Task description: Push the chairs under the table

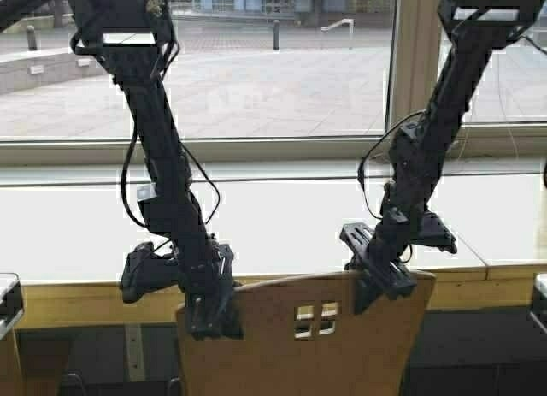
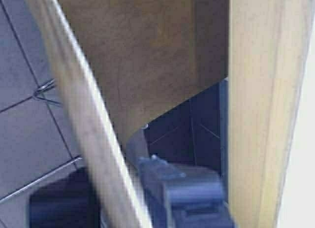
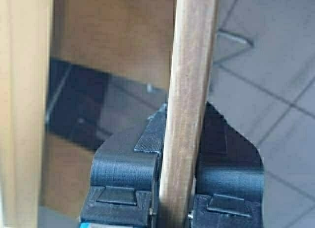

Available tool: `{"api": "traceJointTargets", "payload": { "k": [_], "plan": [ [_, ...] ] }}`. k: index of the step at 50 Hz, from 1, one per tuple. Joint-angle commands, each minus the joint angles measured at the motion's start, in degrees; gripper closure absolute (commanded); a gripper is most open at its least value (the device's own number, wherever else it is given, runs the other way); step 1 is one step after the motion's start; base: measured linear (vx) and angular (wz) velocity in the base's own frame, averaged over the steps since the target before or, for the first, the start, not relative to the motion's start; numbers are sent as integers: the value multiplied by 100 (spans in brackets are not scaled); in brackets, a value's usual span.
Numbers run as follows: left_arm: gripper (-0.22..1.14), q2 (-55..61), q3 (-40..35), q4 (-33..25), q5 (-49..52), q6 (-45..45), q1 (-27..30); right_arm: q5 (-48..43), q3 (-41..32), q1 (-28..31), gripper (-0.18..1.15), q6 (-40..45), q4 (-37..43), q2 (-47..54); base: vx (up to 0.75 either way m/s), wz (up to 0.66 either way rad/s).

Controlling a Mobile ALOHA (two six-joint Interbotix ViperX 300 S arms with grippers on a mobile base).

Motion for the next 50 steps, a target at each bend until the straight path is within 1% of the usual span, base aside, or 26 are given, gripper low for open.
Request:
{"api": "traceJointTargets", "payload": {
  "k": [1,14,18,21,23,26,32,33,34,35,38,50],
  "plan": [
    [87,-149,-202,9,-211,202,870,-123,149,-26,93,-325,-202,422,11,-2],
    [85,-220,-53,97,-158,202,861,-70,167,-26,92,-325,-290,422,7,0],
    [80,-229,-53,132,-88,202,853,-70,132,-26,91,-325,-352,431,0,0],
    [72,-237,-44,167,-88,211,853,-70,88,-26,88,-325,-439,439,-1,1],
    [64,-246,-35,193,-88,211,853,-70,53,-26,83,-325,-492,439,-2,0],
    [49,-264,-18,290,-88,211,861,-62,18,-26,71,-325,-571,439,-2,1],
    [17,-316,0,422,-70,202,853,18,-18,-53,37,-325,-615,413,-1,0],
    [13,-325,9,431,-62,202,844,26,-18,-62,30,-325,-615,396,0,0],
    [9,-343,18,431,-62,202,844,26,-18,-53,28,-325,-615,396,0,0],
    [6,-352,26,431,-53,193,844,26,-18,-62,22,-325,-624,369,0,0],
    [3,-378,53,448,9,202,844,26,9,-62,17,-325,-615,334,-1,0],
    [4,-642,149,448,132,149,729,-79,246,-132,17,-325,-615,-193,0,0]
  ]
}}
